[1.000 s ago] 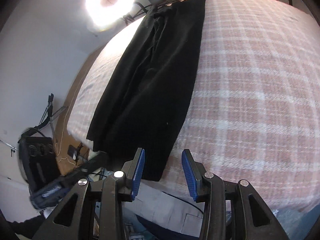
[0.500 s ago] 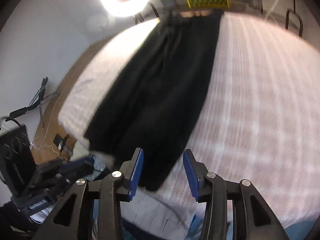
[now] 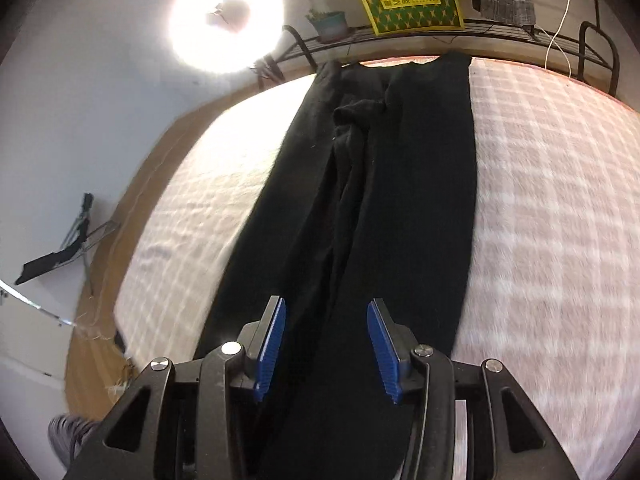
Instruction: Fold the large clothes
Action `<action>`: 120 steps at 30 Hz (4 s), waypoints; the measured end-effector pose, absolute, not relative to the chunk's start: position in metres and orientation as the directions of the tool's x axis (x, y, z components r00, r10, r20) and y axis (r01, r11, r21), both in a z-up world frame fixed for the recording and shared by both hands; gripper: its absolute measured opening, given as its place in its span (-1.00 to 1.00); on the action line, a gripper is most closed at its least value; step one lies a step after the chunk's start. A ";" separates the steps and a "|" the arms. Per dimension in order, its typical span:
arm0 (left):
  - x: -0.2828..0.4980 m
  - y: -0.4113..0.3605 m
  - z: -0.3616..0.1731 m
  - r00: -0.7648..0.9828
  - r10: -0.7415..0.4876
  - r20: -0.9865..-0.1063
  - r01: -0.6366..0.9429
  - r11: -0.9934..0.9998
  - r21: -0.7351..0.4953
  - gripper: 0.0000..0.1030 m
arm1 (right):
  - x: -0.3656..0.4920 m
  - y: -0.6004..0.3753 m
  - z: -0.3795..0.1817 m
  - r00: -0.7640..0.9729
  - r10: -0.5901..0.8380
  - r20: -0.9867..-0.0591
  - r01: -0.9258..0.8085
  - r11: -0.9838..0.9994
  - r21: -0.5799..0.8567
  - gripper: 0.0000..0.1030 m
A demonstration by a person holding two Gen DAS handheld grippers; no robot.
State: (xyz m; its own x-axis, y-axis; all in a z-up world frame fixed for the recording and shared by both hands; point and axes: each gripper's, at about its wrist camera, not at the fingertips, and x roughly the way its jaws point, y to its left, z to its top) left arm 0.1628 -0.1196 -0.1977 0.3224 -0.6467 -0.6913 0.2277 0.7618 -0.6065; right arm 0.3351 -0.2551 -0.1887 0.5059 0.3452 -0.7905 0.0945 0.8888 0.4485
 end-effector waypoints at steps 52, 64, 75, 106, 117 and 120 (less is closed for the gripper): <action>0.168 0.029 -0.182 0.317 -0.576 -0.753 0.085 0.808 -0.583 -0.31 | 0.166 -0.274 -0.227 0.494 0.466 -0.734 0.199 0.761 0.617 0.00; 0.202 0.030 -0.230 0.245 -0.712 -0.658 -0.087 0.660 -0.746 -0.85 | 0.171 -0.252 -0.258 0.472 0.576 -0.668 0.138 0.700 0.701 -0.72; 0.197 0.030 -0.229 0.245 -0.684 -0.687 -0.099 0.687 -0.720 -0.66 | 0.169 -0.248 -0.253 0.451 0.558 -0.696 0.136 0.728 0.672 -0.98; 0.222 -0.010 -0.179 0.215 -0.708 -0.673 0.061 0.697 -0.714 -0.86 | 0.195 -0.272 -0.232 0.532 0.668 -0.520 0.080 0.572 0.817 -0.82; 0.293 -0.017 -0.146 0.279 -0.700 -0.657 0.080 0.699 -0.711 -0.86 | 0.251 -0.299 -0.197 0.597 0.577 -0.557 0.074 0.652 0.755 -0.82; 0.319 -0.020 -0.148 0.301 -0.686 -0.662 0.065 0.707 -0.704 -0.86 | 0.264 -0.305 -0.198 0.613 0.553 -0.564 0.086 0.663 0.743 -0.82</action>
State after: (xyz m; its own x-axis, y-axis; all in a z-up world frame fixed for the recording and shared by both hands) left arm 0.3186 -0.0204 -0.1479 0.3007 -0.6865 -0.6621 0.0654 0.7074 -0.7038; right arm 0.2639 -0.3051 -0.1977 0.6134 0.5527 -0.5642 0.0861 0.6632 0.7434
